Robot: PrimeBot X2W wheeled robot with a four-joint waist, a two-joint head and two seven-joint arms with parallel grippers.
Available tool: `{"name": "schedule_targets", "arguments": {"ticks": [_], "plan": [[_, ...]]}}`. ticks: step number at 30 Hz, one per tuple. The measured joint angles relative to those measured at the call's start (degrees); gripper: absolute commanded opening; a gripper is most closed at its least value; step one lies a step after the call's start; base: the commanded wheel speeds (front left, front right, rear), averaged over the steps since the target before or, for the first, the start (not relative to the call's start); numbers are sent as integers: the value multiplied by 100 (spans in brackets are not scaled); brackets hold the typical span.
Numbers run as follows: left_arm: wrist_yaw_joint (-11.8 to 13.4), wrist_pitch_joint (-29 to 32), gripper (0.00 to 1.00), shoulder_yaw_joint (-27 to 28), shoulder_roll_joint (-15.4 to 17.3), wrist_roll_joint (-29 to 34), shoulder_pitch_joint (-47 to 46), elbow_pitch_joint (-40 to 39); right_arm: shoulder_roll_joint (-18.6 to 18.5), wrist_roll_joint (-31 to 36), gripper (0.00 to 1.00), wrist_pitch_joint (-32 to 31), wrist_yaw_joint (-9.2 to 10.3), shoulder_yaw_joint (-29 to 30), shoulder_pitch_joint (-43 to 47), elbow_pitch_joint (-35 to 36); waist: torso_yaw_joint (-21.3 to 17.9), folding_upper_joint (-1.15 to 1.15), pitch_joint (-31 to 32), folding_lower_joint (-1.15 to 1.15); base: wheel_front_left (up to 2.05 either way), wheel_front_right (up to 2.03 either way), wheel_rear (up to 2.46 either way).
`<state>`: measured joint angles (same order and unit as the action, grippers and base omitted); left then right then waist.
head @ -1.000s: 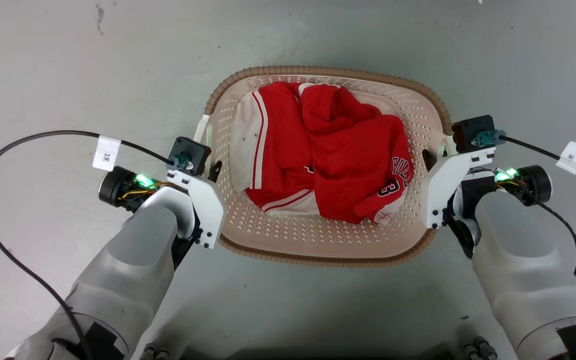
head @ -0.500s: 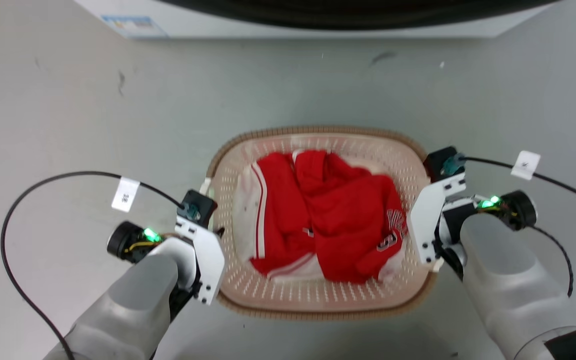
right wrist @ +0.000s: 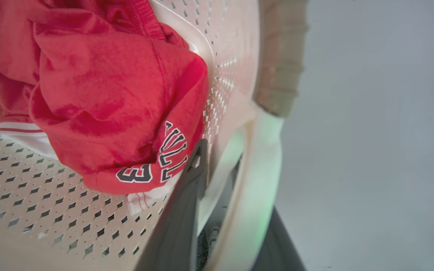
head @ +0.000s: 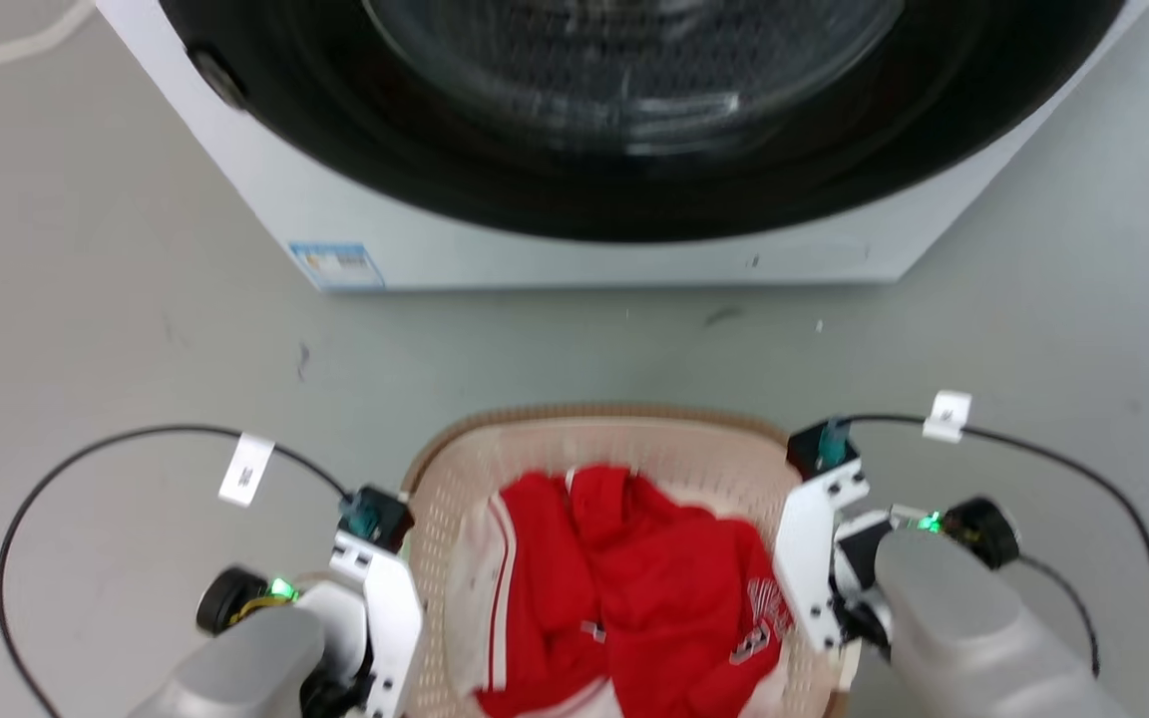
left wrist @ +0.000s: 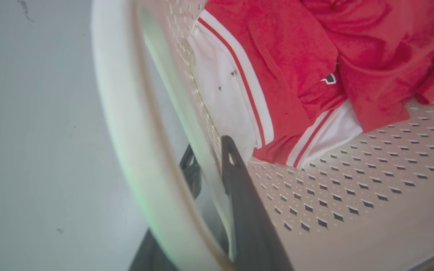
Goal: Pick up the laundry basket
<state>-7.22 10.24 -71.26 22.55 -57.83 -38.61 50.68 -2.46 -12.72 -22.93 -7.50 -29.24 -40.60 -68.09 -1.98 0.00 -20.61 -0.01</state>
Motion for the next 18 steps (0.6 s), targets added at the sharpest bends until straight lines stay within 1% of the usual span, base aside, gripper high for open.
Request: {"name": "schedule_targets", "arguments": {"ticks": [8, 18], "plan": [[-2, 442, 0, -131, 326, -454, 400, -339, 1, -797, 0, -480, 9, -712, 427, 235, -95, 0, 897, -1, 0, 0, 0], [-2, 798, 0, -180, 443, -782, 875, -631, -144, -1543, 0, -1077, 10, -1440, 662, 410, -193, 0, 1660, 0, 0, 0, 0]]}}
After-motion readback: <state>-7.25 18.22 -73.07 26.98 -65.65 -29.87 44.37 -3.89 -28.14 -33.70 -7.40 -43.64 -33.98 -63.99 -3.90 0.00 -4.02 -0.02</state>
